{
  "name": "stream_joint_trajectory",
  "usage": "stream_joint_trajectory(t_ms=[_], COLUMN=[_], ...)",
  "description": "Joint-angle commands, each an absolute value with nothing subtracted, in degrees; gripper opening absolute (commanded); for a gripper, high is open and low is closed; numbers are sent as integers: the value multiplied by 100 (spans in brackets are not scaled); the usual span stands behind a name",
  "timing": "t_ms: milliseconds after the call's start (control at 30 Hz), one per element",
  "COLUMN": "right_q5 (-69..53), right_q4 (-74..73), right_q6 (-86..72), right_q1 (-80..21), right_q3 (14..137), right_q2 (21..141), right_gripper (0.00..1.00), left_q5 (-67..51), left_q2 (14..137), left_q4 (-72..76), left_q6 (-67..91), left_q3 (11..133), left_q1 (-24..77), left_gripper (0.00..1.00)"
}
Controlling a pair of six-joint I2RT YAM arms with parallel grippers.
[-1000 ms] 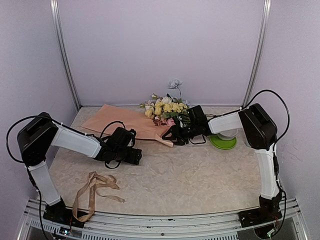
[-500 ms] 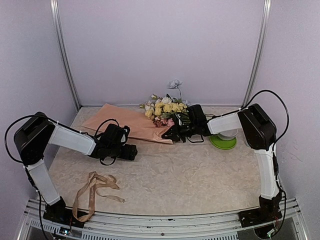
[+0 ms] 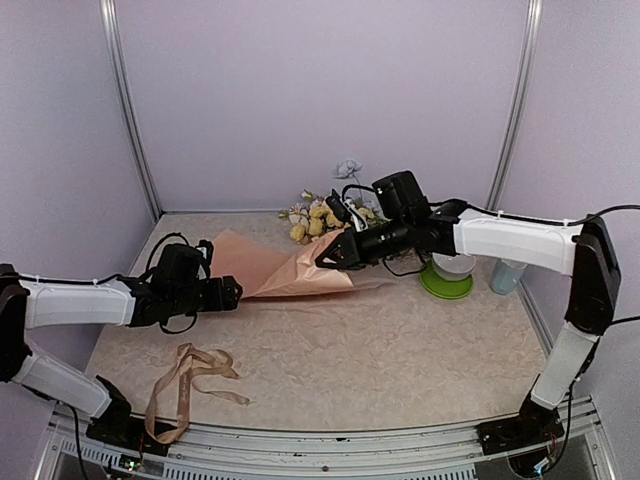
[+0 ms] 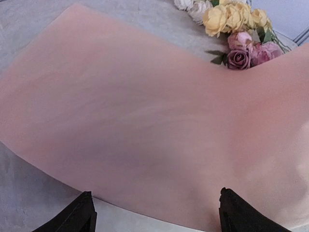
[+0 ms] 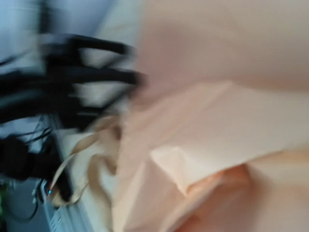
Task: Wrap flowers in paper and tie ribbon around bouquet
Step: Pick up the folded wrapping paper from the center of the board, then pass from the right arm to the left
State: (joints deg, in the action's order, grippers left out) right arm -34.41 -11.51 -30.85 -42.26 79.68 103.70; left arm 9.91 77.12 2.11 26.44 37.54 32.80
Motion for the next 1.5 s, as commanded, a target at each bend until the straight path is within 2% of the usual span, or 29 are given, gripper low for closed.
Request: stream_joint_trajectory(t_ms=[0, 167, 267, 333, 433, 533, 633, 733, 800, 933, 1033, 1233, 1333, 1467], right_q5=[-2919, -1310, 235, 759, 1797, 2920, 3051, 2847, 2385, 1401, 1295, 1170, 1030, 883], right_q4=[-2266, -3897, -4847, -5165, -5145, -4508, -4063, -4157, -4846, -6373, -6074, -5769, -5718, -5667], right_q6=[-2217, -1597, -1138, -690, 473, 2082, 3294, 3697, 3599, 2946, 2999, 3241, 3399, 3543], right_q1=[-4322, -4052, -3929, -3986, -4611, -5796, -6936, -7627, -7962, -8119, -8210, -8252, -8253, -8277], right_q3=[8091, 9326, 10531, 11479, 12585, 12173, 10863, 10028, 10206, 11336, 10994, 11037, 11136, 11214], right_q2=[9282, 8975, 9264, 9556, 9817, 9724, 9541, 9700, 10267, 11516, 11726, 12058, 12192, 12277], right_gripper=[0, 0, 0, 0, 0, 0, 0, 0, 0, 0, 0, 0, 0, 0], left_q5=[1144, 1368, 1381, 1380, 1290, 1261, 1208, 1054, 980, 1055, 883, -984, -1554, -2720], left_q2=[7323, 7067, 7157, 7258, 7337, 7306, 7234, 7161, 7140, 6961, 6737, 6692, 7097, 7961], left_q4=[240, 20, -153, -228, -259, -242, -211, -155, -204, -461, -644, -281, -150, -477], left_q6=[3195, 2891, 2712, 2621, 2594, 2599, 2669, 2722, 2716, 2685, 2657, 2391, 1868, 1362], left_q3=[3245, 3533, 3879, 4070, 4211, 4188, 4067, 3919, 3885, 3960, 4196, 4726, 5175, 5999], left_q1=[3318, 3245, 3155, 3120, 3018, 2895, 2746, 2544, 2388, 2150, 2269, 3158, 3792, 4115], left_gripper=[86, 87, 87, 88, 88, 88, 89, 89, 89, 88, 87, 92, 95, 99])
